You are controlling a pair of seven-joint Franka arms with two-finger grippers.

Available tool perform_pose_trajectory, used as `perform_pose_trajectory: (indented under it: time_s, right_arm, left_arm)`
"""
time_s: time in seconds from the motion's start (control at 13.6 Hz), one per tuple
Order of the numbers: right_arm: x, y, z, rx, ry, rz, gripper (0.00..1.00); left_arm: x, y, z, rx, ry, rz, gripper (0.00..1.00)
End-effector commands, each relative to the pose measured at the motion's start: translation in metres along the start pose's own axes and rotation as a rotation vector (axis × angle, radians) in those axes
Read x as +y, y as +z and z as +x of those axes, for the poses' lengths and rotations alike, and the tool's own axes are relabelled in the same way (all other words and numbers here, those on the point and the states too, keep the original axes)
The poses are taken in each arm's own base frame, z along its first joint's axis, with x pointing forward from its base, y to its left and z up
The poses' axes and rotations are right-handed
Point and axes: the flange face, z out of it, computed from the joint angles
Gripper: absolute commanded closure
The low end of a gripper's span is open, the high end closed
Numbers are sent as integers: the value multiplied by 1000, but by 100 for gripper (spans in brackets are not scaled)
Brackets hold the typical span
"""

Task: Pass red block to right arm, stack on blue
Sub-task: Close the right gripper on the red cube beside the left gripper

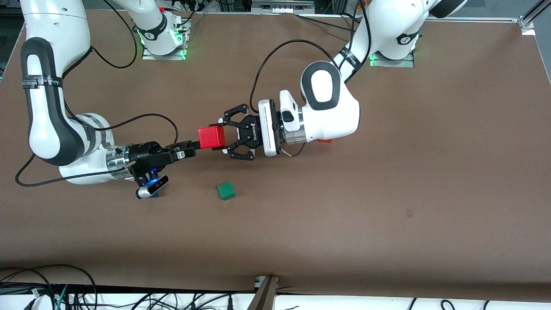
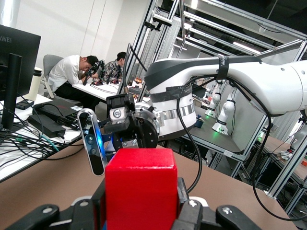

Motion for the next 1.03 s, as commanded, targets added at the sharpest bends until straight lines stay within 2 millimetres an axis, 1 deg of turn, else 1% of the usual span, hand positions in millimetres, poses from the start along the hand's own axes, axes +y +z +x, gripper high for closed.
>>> perform_pose_trajectory:
  time_s: [0.0, 0.15, 0.22, 0.29, 0.95]
  right_arm:
    - [0, 10, 2, 17, 0, 15, 0]
    - [0, 16, 3, 19, 1, 11, 0]
    - [1, 16, 2, 16, 3, 11, 0]
    - [2, 15, 2, 15, 7, 11, 0]
    - [-8, 16, -6, 7, 4, 12, 1]
  left_arm:
    - [-1, 5, 5, 28, 22, 8, 98]
    - [-4, 4, 4, 25, 24, 12, 98]
    - [-5, 4, 1, 23, 22, 13, 98]
    - [-6, 3, 3, 23, 27, 17, 98]
    - [-9, 4, 1, 22, 26, 27, 98]
